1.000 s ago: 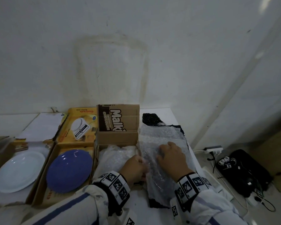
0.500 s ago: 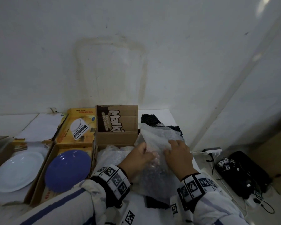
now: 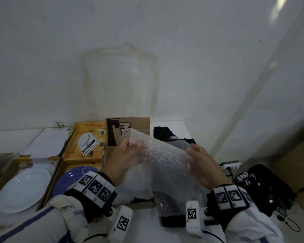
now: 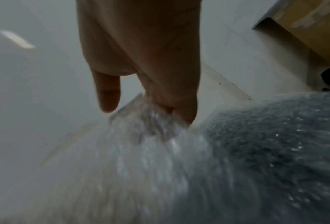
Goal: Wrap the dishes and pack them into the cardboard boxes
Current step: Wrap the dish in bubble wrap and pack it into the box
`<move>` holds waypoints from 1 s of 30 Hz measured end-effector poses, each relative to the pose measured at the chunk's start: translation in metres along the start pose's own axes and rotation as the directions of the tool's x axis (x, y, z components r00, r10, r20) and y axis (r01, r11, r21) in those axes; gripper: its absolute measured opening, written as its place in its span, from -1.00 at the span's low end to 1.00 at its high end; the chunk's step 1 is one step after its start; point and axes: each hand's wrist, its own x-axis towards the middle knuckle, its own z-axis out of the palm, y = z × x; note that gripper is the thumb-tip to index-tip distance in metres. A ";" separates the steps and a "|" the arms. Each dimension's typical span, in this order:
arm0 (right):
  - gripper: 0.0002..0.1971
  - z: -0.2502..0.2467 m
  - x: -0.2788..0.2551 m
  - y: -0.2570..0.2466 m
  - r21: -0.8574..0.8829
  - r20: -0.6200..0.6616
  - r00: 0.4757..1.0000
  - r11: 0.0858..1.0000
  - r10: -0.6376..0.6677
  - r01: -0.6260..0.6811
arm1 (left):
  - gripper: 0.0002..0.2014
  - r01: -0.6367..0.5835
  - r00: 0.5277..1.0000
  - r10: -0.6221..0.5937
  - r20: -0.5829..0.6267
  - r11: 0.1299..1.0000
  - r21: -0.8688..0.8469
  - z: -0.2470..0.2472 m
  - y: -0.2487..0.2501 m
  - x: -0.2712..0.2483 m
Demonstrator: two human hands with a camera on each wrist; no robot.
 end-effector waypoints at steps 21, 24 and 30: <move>-0.71 0.146 -0.040 0.030 -0.479 0.822 0.452 0.010 -0.346 0.878 | -0.65 0.349 0.937 -0.343 0.067 0.928 -0.129 -0.066 0.016 -0.014; -0.54 0.144 -0.033 0.045 -0.535 0.659 0.664 0.400 -0.354 0.744 | -0.69 0.359 0.927 -0.370 -0.067 0.924 -0.130 -0.080 0.007 -0.016; -0.81 0.119 0.004 0.050 -0.365 0.094 0.991 0.923 -0.097 0.125 | -0.72 0.413 0.910 -0.415 -0.005 0.906 -0.096 -0.099 0.007 -0.021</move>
